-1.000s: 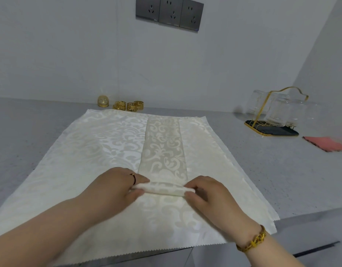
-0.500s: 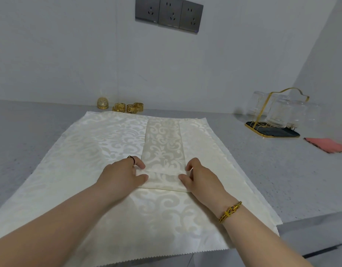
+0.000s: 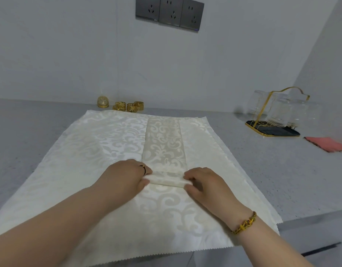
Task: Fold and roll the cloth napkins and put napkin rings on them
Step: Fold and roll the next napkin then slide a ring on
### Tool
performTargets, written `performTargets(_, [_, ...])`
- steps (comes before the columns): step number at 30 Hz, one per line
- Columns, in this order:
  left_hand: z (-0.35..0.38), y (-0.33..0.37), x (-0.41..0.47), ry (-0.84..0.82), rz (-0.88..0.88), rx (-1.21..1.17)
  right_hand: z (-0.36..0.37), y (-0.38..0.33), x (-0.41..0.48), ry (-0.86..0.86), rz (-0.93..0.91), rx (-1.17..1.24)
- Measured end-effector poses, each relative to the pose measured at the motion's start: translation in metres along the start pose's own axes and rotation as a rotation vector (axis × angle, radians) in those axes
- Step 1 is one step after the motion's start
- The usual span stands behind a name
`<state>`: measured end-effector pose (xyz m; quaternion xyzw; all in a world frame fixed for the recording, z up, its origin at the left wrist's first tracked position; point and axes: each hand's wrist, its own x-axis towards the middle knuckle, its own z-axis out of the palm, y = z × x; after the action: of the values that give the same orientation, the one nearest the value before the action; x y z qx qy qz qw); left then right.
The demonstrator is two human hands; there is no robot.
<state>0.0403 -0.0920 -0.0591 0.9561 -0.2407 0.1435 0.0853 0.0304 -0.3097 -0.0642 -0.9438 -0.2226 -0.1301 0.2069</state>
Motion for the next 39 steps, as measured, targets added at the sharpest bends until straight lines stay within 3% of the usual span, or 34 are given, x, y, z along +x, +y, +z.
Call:
performTargets(5, [-0.003,0.0,-0.005,-0.015,-0.001,0.031,-0.013,-0.009,-0.009,-0.021,0.007,-0.004])
performTargets(9, [-0.008,0.003,-0.026,-0.043,0.015,-0.103,-0.016,-0.011,-0.027,-0.062,0.015,0.09])
performTargets(14, [-0.011,0.003,-0.027,-0.081,-0.232,-0.469,-0.007,-0.01,-0.021,-0.026,0.157,0.263])
performTargets(18, [-0.006,-0.002,-0.02,-0.1,-0.314,-0.605,0.0,-0.012,-0.006,0.009,0.232,0.273])
performTargets(23, [0.001,-0.001,-0.018,-0.002,-0.335,-0.485,0.009,-0.008,0.0,0.058,0.229,0.1])
performTargets(26, [0.003,-0.001,-0.021,0.089,-0.192,-0.349,0.009,-0.005,-0.001,0.109,0.172,0.138])
performTargets(30, [0.002,-0.004,-0.028,0.002,0.009,-0.146,0.004,0.002,-0.014,0.013,-0.007,0.195])
performTargets(36, [0.0,-0.005,-0.026,-0.006,-0.049,-0.152,-0.002,0.004,-0.017,-0.026,-0.024,0.087])
performTargets(39, [-0.011,-0.003,-0.023,-0.067,-0.191,-0.332,-0.008,0.003,-0.013,-0.044,0.033,0.146])
